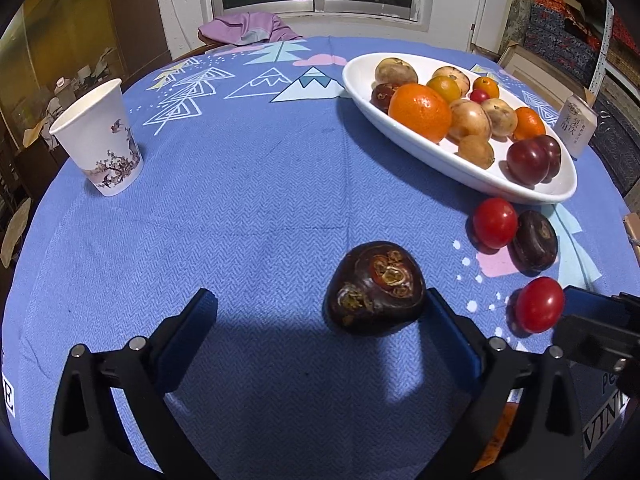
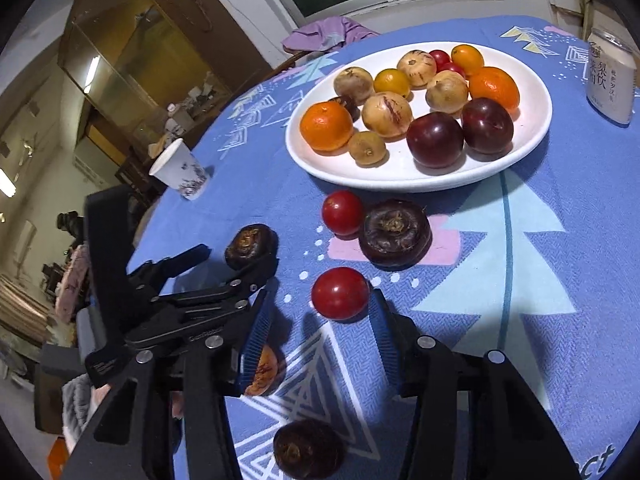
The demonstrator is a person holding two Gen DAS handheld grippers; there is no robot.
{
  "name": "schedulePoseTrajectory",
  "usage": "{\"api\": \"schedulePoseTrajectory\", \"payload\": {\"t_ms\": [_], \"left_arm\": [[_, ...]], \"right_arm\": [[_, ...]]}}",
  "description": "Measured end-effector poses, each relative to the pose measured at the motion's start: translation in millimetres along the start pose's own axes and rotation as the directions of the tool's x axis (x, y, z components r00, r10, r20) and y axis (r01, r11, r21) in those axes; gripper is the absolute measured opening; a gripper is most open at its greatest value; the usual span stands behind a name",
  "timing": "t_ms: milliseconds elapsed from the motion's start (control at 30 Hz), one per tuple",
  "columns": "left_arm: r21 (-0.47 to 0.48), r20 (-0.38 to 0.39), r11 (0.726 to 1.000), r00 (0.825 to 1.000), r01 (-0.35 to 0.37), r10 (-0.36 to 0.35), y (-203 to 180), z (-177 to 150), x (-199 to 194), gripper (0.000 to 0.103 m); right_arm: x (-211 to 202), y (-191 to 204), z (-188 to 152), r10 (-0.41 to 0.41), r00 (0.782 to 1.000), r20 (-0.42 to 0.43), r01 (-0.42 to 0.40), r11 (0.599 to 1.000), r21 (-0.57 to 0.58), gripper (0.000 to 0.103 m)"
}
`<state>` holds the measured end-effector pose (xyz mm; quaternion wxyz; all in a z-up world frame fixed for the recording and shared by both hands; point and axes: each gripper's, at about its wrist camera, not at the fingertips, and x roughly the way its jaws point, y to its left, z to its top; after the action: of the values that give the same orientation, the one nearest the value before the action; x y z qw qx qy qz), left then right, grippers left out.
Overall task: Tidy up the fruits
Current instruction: 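Grasp the dark mangosteen with the left tool while the right tool grasps a cherry tomato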
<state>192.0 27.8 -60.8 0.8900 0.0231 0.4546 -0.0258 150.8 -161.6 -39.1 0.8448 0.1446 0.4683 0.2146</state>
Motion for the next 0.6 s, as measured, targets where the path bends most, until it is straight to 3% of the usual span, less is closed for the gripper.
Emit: {"api": "schedulePoseTrajectory", "payload": {"t_ms": [233, 400, 600], "left_arm": [[0.000, 0.000, 1.000, 1.000, 0.002, -0.002, -0.5, 0.0, 0.0, 0.099], [-0.002, 0.000, 1.000, 1.000, 0.003, -0.003, 0.7, -0.4, 0.3, 0.099], [-0.009, 0.005, 1.000, 1.000, 0.013, -0.013, 2.4, -0.3, -0.5, 0.099]], "right_arm": [[13.5, -2.2, -0.7, -0.046, 0.999, -0.006, 0.046, 0.999, -0.003, 0.049], [14.2, -5.2, -0.7, -0.039, 0.999, -0.001, 0.039, 0.999, 0.002, 0.035], [13.1, -5.1, -1.7, -0.032, 0.999, -0.001, 0.032, 0.999, 0.005, 0.034]]}}
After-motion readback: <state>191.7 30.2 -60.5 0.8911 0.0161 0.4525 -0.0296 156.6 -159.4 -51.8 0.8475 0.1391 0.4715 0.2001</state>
